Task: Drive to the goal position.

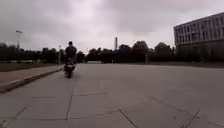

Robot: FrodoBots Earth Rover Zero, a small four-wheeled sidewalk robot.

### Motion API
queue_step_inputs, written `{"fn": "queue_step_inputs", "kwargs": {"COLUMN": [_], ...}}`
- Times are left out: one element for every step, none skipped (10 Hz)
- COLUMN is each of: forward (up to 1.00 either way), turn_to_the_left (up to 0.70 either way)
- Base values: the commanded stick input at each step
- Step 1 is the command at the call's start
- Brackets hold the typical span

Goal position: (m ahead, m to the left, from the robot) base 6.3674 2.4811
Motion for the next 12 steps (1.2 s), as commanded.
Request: {"fn": "queue_step_inputs", "kwargs": {"forward": [0.7, 0.7, 0.7, 0.7, 0.7, 0.7, 0.7, 0.7, 0.7, 0.7, 0.7, 0.7], "turn_to_the_left": [0.02, 0.0, 0.0, 0.0, 0.0, 0.0, 0.0, 0.0, 0.0, 0.0, 0.0, 0.0]}}
